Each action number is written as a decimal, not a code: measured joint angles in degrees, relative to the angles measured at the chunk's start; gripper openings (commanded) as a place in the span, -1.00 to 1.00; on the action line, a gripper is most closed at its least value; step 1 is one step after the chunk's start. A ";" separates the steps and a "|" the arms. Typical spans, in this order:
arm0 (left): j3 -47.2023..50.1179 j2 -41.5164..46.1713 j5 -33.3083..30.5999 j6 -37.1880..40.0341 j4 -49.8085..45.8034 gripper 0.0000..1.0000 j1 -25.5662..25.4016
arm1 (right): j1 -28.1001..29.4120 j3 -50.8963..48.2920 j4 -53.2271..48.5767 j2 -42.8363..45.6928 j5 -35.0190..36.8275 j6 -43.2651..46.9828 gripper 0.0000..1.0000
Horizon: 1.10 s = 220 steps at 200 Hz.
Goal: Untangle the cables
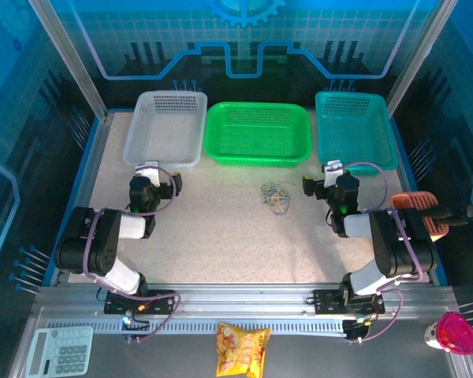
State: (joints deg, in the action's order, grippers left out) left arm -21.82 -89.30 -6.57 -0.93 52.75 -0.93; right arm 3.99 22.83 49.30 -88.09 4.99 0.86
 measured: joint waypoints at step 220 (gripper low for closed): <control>-14.36 40.50 3.56 -25.73 -44.13 0.98 -1.03 | 1.84 18.01 -45.86 35.30 -1.62 -27.47 0.99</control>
State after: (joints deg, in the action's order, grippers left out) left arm -36.18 -48.80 -3.01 -26.65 8.62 -1.96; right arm 5.82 40.84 3.44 -52.80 3.38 -26.61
